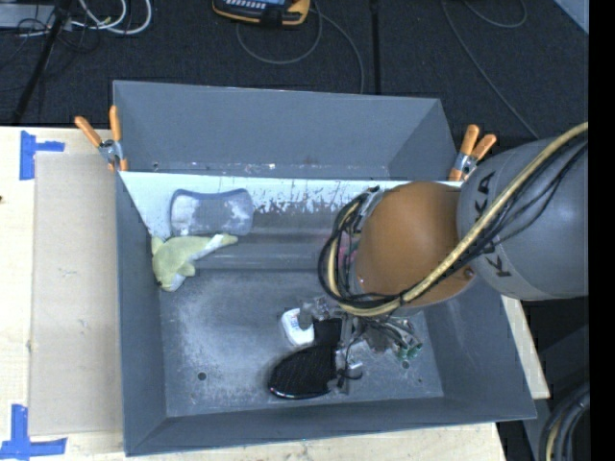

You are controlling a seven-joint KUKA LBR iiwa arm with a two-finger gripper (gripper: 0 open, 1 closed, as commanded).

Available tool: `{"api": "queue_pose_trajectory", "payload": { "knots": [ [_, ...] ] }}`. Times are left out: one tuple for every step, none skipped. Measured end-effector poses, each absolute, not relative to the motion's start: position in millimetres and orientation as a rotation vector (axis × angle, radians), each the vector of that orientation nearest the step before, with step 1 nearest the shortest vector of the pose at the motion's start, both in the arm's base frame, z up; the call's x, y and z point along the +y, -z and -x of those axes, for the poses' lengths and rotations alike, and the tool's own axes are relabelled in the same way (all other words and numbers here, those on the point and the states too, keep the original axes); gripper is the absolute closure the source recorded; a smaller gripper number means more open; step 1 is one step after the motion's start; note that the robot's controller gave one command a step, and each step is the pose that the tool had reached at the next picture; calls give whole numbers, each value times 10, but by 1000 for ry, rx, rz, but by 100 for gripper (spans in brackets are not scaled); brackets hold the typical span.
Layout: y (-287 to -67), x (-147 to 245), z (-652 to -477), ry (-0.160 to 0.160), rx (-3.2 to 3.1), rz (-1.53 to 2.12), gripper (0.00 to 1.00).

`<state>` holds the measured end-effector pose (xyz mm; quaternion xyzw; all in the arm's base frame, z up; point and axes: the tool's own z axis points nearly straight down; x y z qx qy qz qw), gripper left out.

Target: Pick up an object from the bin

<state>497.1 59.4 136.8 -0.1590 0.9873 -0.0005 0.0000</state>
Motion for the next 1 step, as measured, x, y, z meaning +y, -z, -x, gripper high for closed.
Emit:
{"api": "queue_pose_trajectory", "payload": {
  "knots": [
    [-1291,812,-4907,-5,3046,788,0]
  ]
}}
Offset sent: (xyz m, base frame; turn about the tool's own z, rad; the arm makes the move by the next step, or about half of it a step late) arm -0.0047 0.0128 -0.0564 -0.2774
